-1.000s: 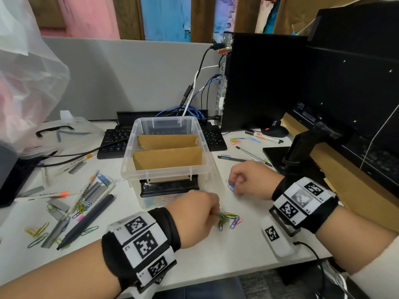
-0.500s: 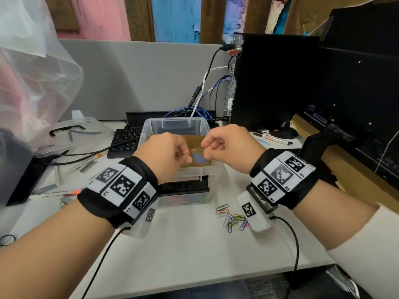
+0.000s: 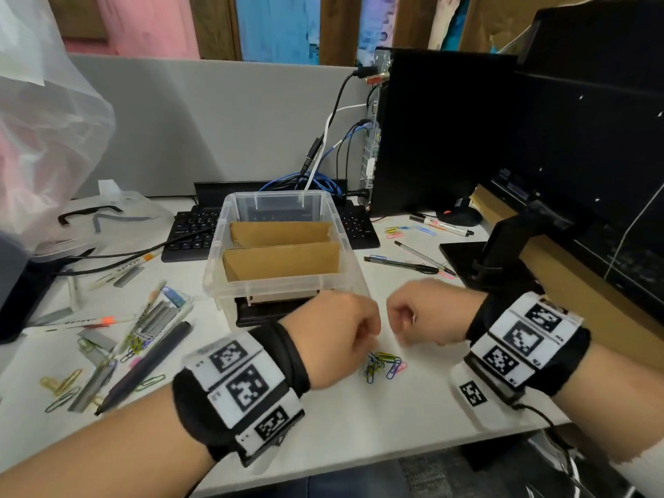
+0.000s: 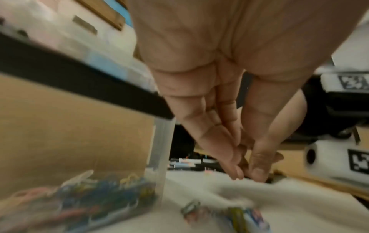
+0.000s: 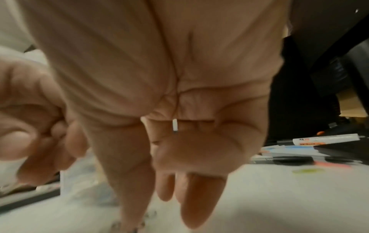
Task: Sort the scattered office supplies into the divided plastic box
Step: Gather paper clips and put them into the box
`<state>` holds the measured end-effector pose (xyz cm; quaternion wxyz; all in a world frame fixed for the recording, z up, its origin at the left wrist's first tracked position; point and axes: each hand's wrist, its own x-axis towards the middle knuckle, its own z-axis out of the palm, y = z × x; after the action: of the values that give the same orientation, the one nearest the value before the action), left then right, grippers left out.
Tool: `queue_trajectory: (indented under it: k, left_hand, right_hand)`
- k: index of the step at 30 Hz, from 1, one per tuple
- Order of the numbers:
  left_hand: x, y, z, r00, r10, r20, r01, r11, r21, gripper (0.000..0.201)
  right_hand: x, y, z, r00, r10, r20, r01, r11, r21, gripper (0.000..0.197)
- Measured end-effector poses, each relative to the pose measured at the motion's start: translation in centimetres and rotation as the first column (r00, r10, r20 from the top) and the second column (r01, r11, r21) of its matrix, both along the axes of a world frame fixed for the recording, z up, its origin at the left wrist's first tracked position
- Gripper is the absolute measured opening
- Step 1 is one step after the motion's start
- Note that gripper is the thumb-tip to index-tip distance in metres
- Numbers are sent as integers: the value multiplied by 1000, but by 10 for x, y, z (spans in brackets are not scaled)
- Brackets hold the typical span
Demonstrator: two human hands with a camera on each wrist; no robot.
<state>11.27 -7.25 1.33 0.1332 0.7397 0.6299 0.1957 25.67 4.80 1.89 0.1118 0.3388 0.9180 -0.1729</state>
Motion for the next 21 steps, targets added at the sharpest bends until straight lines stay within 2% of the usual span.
queue_trajectory:
  k: [3, 5, 10, 12, 16, 21]
  left_hand:
    - [12, 9, -22, 990, 30, -138, -51, 988, -149, 17]
    - [19, 15, -31, 969, 46, -242, -99, 972, -211, 22]
    - [30, 26, -45, 955, 136, -264, -216, 927, -307, 40]
    - [33, 29, -46, 953, 135, -273, -222, 921, -321, 39]
    - [34, 34, -47, 943, 72, -324, -188, 920, -344, 25]
    - [28, 36, -50, 923, 59, -381, -212, 903, -373, 28]
  right_hand:
    - [6, -4, -23, 993, 11, 119, -15, 999, 35, 20]
    - [8, -6, -33, 995, 20, 103, -24, 999, 34, 27]
    - [3, -13, -43, 999, 35, 15, -35, 999, 35, 39]
    - [0, -14, -44, 999, 53, 1, -53, 997, 51, 39]
    - [-4, -14, -46, 999, 53, 9, -54, 997, 55, 31]
    - [0, -9, -47, 1000, 13, 6, -13, 1000, 18, 35]
